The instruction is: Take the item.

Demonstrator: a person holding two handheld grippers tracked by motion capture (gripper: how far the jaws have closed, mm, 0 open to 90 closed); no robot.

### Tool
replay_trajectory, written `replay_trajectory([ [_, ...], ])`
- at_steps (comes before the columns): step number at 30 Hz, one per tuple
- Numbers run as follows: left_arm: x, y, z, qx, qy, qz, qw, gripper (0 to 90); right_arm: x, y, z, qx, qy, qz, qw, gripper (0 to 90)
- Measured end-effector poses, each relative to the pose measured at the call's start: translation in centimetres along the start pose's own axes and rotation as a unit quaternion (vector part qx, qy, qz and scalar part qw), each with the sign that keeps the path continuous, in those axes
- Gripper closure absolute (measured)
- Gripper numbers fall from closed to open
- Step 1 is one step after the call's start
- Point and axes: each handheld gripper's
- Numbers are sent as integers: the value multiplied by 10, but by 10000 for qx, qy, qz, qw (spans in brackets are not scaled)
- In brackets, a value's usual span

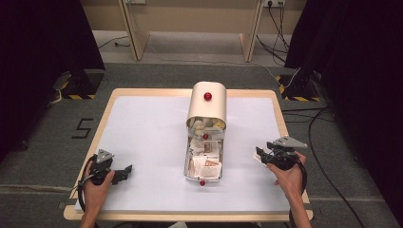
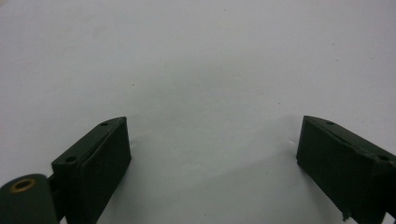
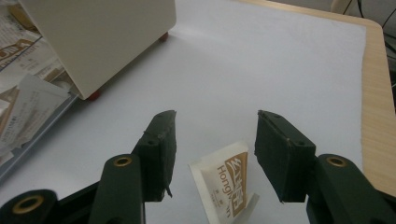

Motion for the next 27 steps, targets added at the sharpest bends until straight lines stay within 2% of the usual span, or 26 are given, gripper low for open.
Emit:
replay_trajectory([
  [13, 0, 0, 0, 2, -1, 1, 10000, 90, -14, 4, 1, 35, 214, 96, 9997, 464],
  [27, 0, 0, 0, 6, -3, 2, 10000, 90, -30, 4, 3, -8, 324, 68, 9995, 353],
])
Point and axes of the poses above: each handheld gripper's, and its own axes: z roughly backward along the jaws, y roughly out of its top, x roughly to its right, and after that the axes turned 3 degrees about -y, right-handed
